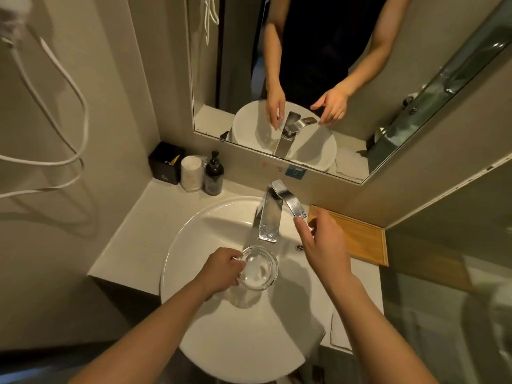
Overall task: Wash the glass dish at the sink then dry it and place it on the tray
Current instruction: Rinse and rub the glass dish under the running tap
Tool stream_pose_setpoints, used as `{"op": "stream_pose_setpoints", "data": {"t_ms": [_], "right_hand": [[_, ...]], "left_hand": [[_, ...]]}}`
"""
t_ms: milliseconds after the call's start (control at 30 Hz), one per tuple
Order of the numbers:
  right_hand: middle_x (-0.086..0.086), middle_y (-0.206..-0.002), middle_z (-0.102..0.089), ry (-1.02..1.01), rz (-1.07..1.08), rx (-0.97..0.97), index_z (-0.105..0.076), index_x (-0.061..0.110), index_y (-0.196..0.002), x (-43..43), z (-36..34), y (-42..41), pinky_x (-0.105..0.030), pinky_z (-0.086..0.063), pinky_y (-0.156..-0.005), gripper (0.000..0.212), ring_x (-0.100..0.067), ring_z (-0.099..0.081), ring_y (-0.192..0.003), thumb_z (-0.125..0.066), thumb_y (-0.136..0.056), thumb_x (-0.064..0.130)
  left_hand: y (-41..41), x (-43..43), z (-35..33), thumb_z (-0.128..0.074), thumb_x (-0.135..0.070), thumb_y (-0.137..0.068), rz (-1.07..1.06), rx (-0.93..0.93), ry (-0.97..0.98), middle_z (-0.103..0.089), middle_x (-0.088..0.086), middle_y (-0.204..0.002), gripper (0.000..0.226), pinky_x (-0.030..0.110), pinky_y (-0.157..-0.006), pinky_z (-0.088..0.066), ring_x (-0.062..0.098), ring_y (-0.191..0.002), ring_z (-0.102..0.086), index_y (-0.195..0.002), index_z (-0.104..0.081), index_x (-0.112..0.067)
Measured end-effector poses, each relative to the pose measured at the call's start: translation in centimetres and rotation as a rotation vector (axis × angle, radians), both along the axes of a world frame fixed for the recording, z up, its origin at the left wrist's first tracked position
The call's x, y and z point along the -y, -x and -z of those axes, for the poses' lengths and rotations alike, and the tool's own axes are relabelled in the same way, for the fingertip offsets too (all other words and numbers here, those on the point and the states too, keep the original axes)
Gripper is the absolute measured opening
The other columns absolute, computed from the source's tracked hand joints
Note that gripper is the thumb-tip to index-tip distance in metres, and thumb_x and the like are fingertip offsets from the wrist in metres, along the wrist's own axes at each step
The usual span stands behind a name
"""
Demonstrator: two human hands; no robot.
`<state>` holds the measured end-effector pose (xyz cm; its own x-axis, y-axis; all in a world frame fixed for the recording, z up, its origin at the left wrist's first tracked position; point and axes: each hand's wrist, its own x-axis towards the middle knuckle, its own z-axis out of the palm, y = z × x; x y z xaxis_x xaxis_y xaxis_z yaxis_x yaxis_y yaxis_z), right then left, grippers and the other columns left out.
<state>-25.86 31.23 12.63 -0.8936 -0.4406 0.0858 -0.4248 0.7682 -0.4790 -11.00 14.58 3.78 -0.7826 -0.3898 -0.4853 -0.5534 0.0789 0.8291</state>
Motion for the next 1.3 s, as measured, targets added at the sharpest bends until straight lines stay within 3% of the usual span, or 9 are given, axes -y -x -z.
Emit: {"op": "stream_pose_setpoints", "data": {"t_ms": [233,367,667,800,900,1033,1133,1200,1300], "right_hand": [[-0.003,-0.086,-0.059,-0.19,-0.066,-0.019,-0.056,0.016,-0.084,2.5,-0.6,2.3,-0.04,-0.042,-0.06,0.044,-0.027,-0.056,-0.076,-0.058,-0.095,0.059],[-0.006,-0.086,-0.059,-0.223,-0.085,-0.067,-0.055,0.015,-0.081,2.7,-0.7,2.2,-0.037,-0.039,-0.059,0.042,-0.028,-0.054,-0.073,-0.06,-0.097,0.053],[-0.01,-0.094,-0.062,-0.306,-0.168,-0.179,-0.064,0.009,-0.096,5.0,-3.5,3.1,-0.044,-0.053,-0.072,0.039,-0.03,-0.06,-0.082,-0.055,-0.102,0.046],[-0.005,-0.086,-0.058,-0.242,-0.119,-0.1,-0.058,0.014,-0.086,4.2,-2.8,3.4,-0.035,-0.038,-0.057,0.043,-0.024,-0.055,-0.072,-0.055,-0.1,0.054],[-0.001,-0.085,-0.059,-0.088,-0.002,-0.102,-0.067,0.01,-0.096,1.5,-0.7,2.1,-0.032,-0.034,-0.064,0.052,-0.019,-0.052,-0.076,-0.048,-0.1,0.058],[0.001,-0.075,-0.064,-0.002,0.021,0.141,-0.073,0.012,-0.1,-1.9,4.1,-2.0,-0.03,-0.039,-0.067,0.05,-0.015,-0.055,-0.066,-0.049,-0.099,0.056],[0.002,-0.099,-0.068,-0.041,-0.048,0.455,-0.062,0.011,-0.134,-2.0,7.2,-3.9,-0.029,-0.045,-0.076,0.052,-0.014,-0.062,-0.085,-0.059,-0.099,0.049],[0.001,-0.113,-0.069,0.021,-0.107,0.614,-0.057,0.014,-0.138,-1.4,8.0,-4.6,-0.025,-0.051,-0.079,0.048,-0.009,-0.066,-0.091,-0.058,-0.101,0.045],[-0.004,-0.116,-0.069,0.143,-0.098,0.689,-0.058,0.013,-0.132,-0.5,8.7,-4.8,-0.043,-0.06,-0.087,0.034,-0.015,-0.069,-0.096,-0.053,-0.105,0.032]], "left_hand": [[0.5,-0.1,0.0,-0.057,-0.007,-0.09,-0.033,-0.016,-0.005,-0.06,0.004,-0.06,0.032,0.032,-0.058,-0.056,0.023,-0.056,-0.061,-0.061,-0.06,-0.019],[0.8,0.0,0.3,-0.059,-0.008,-0.092,-0.045,-0.021,-0.011,-0.057,0.001,-0.058,0.027,0.03,-0.057,-0.055,0.022,-0.055,-0.06,-0.066,-0.061,-0.015],[1.6,0.1,0.6,-0.057,-0.008,-0.09,-0.091,-0.02,-0.037,-0.066,0.01,-0.069,0.018,0.027,-0.054,-0.054,0.021,-0.055,-0.062,-0.075,-0.066,-0.013],[1.6,0.1,0.9,-0.055,-0.01,-0.086,-0.106,-0.022,-0.025,-0.06,0.006,-0.063,0.019,0.032,-0.057,-0.057,0.021,-0.052,-0.059,-0.069,-0.065,-0.008],[1.4,0.2,1.3,-0.056,-0.011,-0.085,-0.129,-0.025,-0.023,-0.06,0.005,-0.065,0.017,0.036,-0.062,-0.059,0.02,-0.051,-0.059,-0.081,-0.068,0.0],[1.0,0.5,2.0,-0.058,-0.016,-0.083,-0.155,-0.048,-0.042,-0.062,0.004,-0.071,0.021,0.047,-0.07,-0.063,0.02,-0.056,-0.061,-0.093,-0.07,-0.002],[0.9,0.3,2.2,-0.059,-0.011,-0.092,-0.161,-0.057,-0.044,-0.066,0.004,-0.078,0.018,0.049,-0.075,-0.064,0.022,-0.065,-0.066,-0.106,-0.069,-0.006],[0.8,-0.1,2.1,-0.058,-0.01,-0.095,-0.158,-0.072,-0.055,-0.068,0.006,-0.08,0.016,0.051,-0.078,-0.063,0.027,-0.07,-0.069,-0.108,-0.067,-0.006],[0.7,-0.5,1.7,-0.057,-0.011,-0.097,-0.134,-0.071,-0.075,-0.071,0.01,-0.088,0.016,0.054,-0.082,-0.061,0.035,-0.084,-0.074,-0.111,-0.062,-0.007]]}}
